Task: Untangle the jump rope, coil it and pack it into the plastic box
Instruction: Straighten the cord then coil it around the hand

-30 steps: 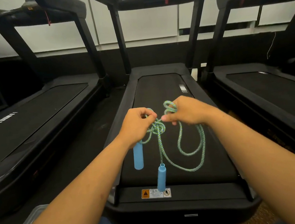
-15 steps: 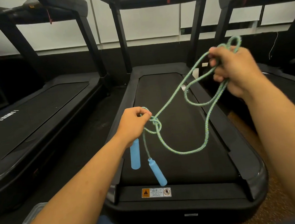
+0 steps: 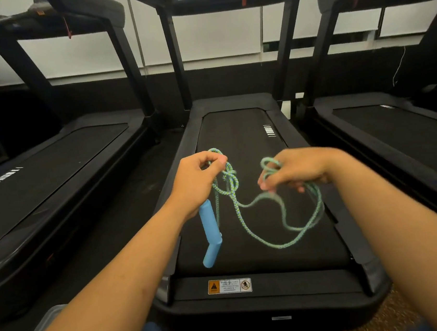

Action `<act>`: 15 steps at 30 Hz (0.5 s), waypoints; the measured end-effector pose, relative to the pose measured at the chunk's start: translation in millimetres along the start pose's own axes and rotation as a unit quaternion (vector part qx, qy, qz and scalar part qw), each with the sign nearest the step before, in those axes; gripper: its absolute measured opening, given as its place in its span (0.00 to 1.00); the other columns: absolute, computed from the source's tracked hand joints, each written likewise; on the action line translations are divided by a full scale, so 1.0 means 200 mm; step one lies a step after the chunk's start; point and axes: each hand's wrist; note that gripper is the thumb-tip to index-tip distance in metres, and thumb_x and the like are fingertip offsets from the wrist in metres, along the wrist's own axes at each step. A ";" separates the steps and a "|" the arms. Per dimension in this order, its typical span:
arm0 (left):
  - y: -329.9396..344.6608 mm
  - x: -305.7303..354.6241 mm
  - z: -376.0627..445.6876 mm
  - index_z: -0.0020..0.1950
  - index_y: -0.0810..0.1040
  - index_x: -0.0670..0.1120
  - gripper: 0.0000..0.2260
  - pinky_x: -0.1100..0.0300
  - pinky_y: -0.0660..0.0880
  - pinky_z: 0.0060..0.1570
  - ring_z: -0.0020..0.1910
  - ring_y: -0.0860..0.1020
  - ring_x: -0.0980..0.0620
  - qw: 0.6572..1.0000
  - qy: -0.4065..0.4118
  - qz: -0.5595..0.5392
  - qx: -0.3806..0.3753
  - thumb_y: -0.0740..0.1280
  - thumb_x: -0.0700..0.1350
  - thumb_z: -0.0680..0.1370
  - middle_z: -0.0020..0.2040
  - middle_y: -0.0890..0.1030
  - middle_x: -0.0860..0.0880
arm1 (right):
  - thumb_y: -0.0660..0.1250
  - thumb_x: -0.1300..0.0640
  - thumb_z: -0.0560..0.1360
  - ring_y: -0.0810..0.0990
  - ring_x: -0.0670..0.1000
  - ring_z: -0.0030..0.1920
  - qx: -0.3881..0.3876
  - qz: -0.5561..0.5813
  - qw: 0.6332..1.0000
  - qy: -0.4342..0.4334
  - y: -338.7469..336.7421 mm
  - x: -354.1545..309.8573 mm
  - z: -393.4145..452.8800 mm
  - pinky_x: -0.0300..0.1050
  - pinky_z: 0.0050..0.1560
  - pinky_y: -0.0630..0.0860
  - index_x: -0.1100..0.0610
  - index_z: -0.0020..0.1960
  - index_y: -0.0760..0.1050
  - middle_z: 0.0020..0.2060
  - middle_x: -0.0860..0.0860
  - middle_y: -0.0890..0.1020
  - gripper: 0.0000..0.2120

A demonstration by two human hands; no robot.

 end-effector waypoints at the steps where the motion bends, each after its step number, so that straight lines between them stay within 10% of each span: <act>1: 0.00 0.00 0.00 0.46 0.85 0.41 0.06 0.68 0.74 0.43 0.38 0.78 0.60 1.000 0.004 -0.003 -0.003 0.71 0.42 0.79 0.40 0.84 0.48 | 0.74 0.57 0.75 0.70 0.46 0.24 -0.013 -0.013 1.000 0.018 0.04 0.01 0.03 0.40 0.26 0.72 0.62 0.54 0.82 0.44 0.57 0.85 0.11; 7: 0.01 0.01 -0.01 0.46 0.86 0.41 0.06 0.68 0.75 0.47 0.41 0.80 0.59 1.000 0.013 -0.013 -0.010 0.71 0.40 0.80 0.39 0.84 0.52 | 0.76 0.58 0.74 0.84 0.51 0.37 -0.086 0.024 0.995 0.047 0.15 0.03 0.08 0.50 0.45 0.80 0.55 0.69 0.72 0.39 0.50 0.86 0.26; 15: 0.02 0.01 -0.01 0.45 0.86 0.44 0.05 0.59 0.78 0.53 0.45 0.82 0.57 1.000 0.017 -0.011 -0.022 0.71 0.40 0.79 0.43 0.86 0.50 | 0.74 0.57 0.76 0.85 0.56 0.52 -0.023 0.186 0.980 -0.063 0.16 -0.04 0.09 0.54 0.55 0.83 0.57 0.63 0.78 0.54 0.56 0.84 0.16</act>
Point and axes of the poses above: each hand's wrist, its own z-axis towards the middle knuckle, its own y-axis out of the palm, x = y × z
